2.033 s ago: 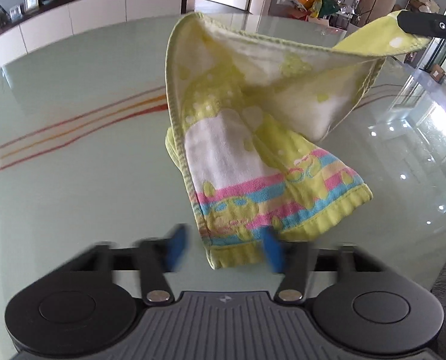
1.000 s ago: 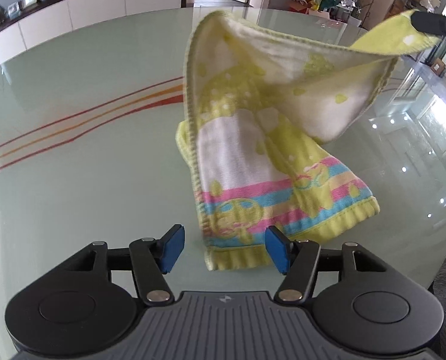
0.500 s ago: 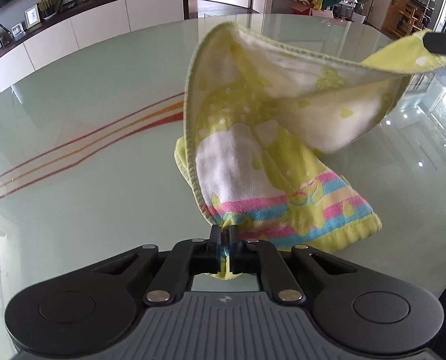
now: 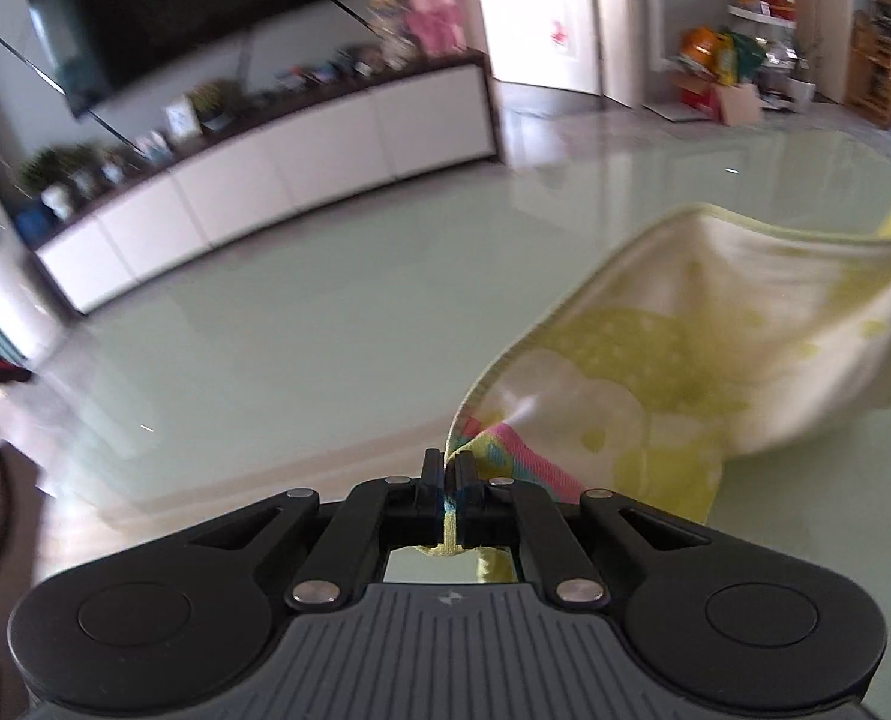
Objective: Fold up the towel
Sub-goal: 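Lay the towel flat on the table and open both grippers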
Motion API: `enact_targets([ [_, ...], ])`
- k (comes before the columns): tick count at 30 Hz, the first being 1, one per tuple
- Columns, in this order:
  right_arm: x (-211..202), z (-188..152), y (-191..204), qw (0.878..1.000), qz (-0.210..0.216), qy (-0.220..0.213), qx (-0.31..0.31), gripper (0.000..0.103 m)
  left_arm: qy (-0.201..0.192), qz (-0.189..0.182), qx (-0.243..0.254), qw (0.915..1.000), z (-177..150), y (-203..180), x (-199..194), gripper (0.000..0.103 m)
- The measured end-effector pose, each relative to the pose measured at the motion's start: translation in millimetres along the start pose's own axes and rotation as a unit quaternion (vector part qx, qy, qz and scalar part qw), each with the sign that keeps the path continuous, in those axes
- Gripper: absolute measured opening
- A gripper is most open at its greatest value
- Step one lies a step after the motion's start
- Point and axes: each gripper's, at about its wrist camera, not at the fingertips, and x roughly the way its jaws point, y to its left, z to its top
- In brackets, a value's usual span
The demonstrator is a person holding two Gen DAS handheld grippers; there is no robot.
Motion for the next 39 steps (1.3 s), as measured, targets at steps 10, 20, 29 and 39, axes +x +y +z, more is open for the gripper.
enact_targets([
  [10, 6, 49, -12, 0.998, -0.029, -0.055, -0.020, 0.006, -0.078, 0.093, -0.009, 0.9925, 76, 61, -35, 0.002],
  [20, -25, -48, 19, 0.998, -0.027, 0.004, -0.058, 0.006, -0.105, 0.090, 0.047, 0.9893, 3, 24, -81, 0.002],
  [29, -19, -153, 30, 0.993, -0.003, 0.106, 0.043, 0.006, 0.006, 0.021, 0.009, 0.9997, -119, -8, -46, 0.003],
  [39, -27, -186, 35, 0.985, 0.026, 0.148, 0.089, 0.006, 0.026, 0.036, -0.012, 0.9989, -145, 18, -42, 0.003],
])
